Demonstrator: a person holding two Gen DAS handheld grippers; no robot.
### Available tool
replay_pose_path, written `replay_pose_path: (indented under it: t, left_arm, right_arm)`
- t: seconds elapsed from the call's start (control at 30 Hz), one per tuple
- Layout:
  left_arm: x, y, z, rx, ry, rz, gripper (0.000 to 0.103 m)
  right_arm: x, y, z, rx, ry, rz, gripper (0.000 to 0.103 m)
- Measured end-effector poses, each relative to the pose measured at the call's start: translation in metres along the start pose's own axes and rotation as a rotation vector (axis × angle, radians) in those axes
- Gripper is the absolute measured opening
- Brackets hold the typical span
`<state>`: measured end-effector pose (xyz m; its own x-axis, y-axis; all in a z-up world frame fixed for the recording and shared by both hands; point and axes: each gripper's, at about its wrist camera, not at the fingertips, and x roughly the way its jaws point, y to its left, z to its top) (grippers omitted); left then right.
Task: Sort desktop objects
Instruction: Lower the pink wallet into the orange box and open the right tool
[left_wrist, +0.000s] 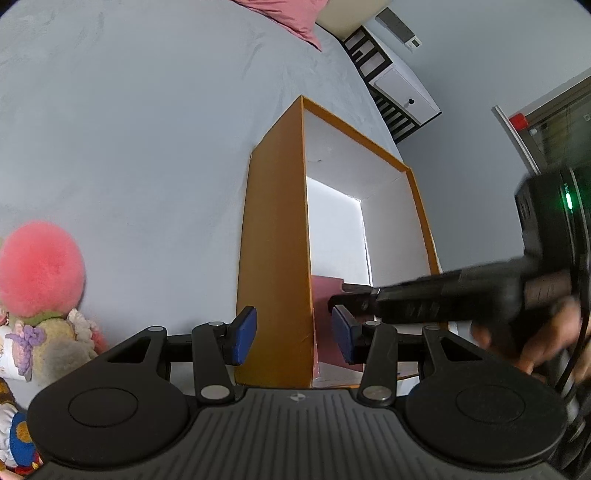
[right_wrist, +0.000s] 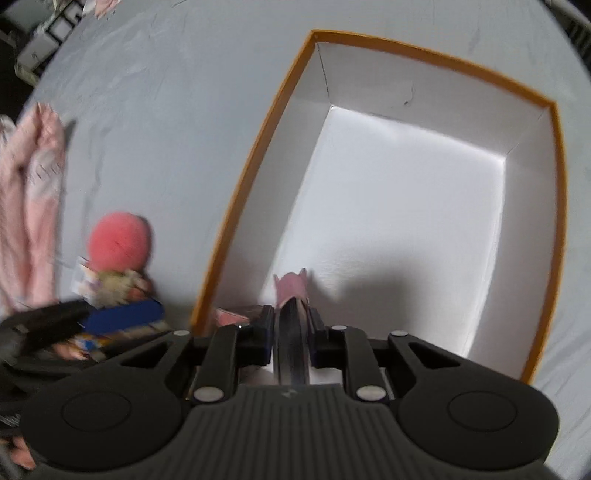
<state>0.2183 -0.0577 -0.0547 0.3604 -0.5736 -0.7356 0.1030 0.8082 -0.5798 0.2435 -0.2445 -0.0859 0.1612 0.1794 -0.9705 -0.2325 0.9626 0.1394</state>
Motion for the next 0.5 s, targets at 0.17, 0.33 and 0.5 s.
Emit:
replay_pose_path:
  t: [0.17, 0.33, 0.5]
  left_arm:
    - [0.001, 0.004, -0.002, -0.006, 0.005, 0.006, 0.051]
    - [0.000, 0.002, -0.006, 0.000, 0.003, 0.006, 0.051]
    - [0.000, 0.003, -0.007, -0.008, -0.002, 0.003, 0.051]
  right_arm:
    - [-0.007, 0.004, -0.034, -0.013, -0.089, -0.020, 0.021]
    - [-0.021, 0.005, -0.040, -0.023, -0.109, -0.042, 0.019]
    - [-0.027, 0.003, -0.032, -0.032, -0.062, -0.029, 0.019]
